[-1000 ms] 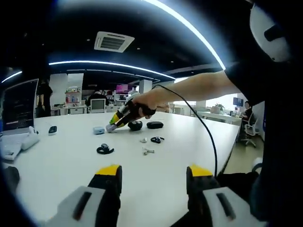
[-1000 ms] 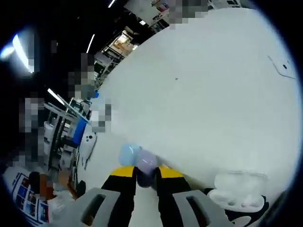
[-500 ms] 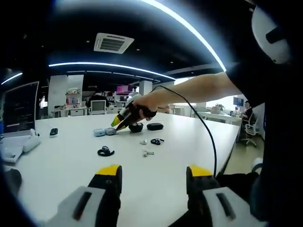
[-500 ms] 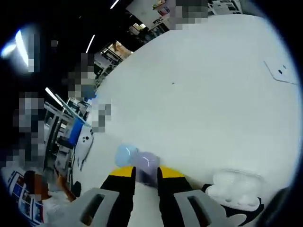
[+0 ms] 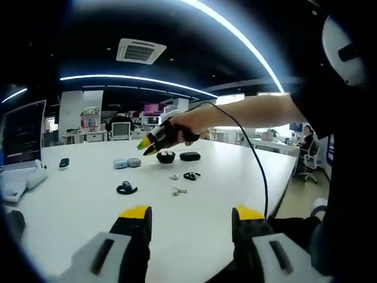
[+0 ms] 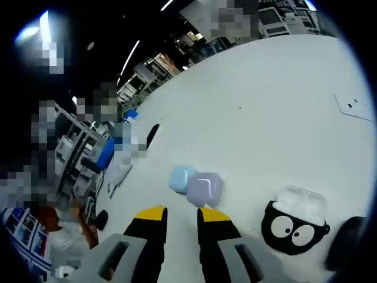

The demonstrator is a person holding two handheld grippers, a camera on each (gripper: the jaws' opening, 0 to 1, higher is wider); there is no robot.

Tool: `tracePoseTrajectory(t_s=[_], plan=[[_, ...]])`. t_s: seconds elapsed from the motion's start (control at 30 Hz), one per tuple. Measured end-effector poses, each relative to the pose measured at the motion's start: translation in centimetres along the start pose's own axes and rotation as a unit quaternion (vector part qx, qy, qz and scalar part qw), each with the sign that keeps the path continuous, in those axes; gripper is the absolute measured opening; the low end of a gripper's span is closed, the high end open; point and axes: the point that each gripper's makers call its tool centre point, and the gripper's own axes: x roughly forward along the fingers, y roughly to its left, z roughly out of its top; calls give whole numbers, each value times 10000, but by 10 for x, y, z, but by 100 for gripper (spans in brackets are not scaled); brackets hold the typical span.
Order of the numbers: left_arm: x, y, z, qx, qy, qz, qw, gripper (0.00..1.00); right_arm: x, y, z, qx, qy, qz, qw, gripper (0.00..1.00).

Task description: Pick up the earbuds from the table and place the earbuds into the earbud case

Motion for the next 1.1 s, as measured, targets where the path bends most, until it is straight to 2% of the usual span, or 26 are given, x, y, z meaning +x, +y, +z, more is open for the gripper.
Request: tracePoseTrajectory(t_s=[0.2,0.33,0.4,0.57,0.73,0.9,1.1], plan=[[6,-2,2,-56,75,-51,9999,57,-26,5,-20,-247,-47,182,9995,20],[7,0,7,-92,58,-16,9999,57,-49,-1,-39,-398,-93,327,9986,22],[9,1,9,-87,66,-9,9999,57,-60,-7,-47,-497,-148,367,9980,23],[21,0,13,-80,118,-32,9999,58,-91,-33,-64,-676,-348,199,9969,27],[37,-3,16,-21,223,-146,9996,59,-121,-43,-75,-790,-648,128,9947,27],[58,-4,22,95,293,-232,9993,60,-148,-51,-88,-1283,-867,-144,9878,28],[78,1,28,71,297,-246,9992,61,-171,-56,-110,-2017,-989,-491,9732,32]])
